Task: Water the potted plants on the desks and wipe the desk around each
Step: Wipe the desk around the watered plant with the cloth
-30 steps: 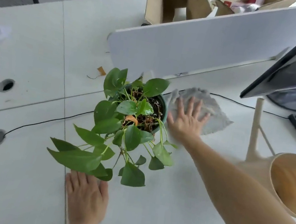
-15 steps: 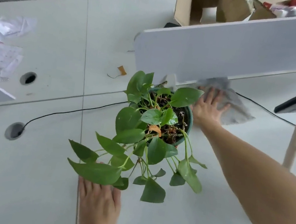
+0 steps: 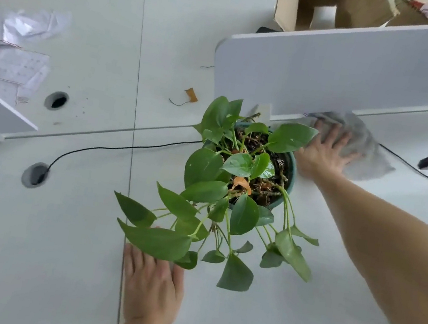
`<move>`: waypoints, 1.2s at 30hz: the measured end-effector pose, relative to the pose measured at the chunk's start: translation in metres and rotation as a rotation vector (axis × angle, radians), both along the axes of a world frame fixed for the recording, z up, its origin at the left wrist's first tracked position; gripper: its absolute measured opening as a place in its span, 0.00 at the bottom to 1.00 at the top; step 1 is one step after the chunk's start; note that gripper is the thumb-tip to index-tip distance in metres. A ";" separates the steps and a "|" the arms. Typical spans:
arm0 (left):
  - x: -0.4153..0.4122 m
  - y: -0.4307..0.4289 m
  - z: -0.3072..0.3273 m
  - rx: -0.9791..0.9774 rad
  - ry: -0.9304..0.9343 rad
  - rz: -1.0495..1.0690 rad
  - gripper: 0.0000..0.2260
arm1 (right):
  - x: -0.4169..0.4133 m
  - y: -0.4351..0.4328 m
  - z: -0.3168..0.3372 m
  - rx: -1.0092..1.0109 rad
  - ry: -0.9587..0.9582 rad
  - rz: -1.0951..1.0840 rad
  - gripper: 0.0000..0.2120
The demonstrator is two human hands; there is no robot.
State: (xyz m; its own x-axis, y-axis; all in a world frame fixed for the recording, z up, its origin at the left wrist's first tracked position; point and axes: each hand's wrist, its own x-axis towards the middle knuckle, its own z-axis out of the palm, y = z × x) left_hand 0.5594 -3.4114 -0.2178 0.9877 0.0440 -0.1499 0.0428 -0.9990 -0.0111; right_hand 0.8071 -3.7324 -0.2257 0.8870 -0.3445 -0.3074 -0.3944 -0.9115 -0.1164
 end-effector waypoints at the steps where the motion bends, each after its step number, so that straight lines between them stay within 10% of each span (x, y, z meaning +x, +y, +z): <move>1: -0.001 0.001 0.000 0.001 0.030 0.010 0.27 | -0.005 0.012 -0.001 -0.022 -0.004 0.081 0.39; 8: -0.003 0.002 0.005 0.034 0.118 0.042 0.26 | -0.162 0.028 0.010 0.056 -0.079 0.395 0.38; 17: -0.001 0.000 0.002 -0.046 0.061 0.044 0.29 | -0.106 -0.020 0.004 0.010 0.000 -0.101 0.43; 28: 0.003 0.006 -0.007 -0.141 0.057 0.032 0.33 | -0.328 0.003 0.000 -0.017 -0.048 0.351 0.35; 36: -0.097 0.006 0.016 -0.284 0.017 -0.449 0.23 | -0.361 0.095 0.007 0.029 -0.046 -0.187 0.35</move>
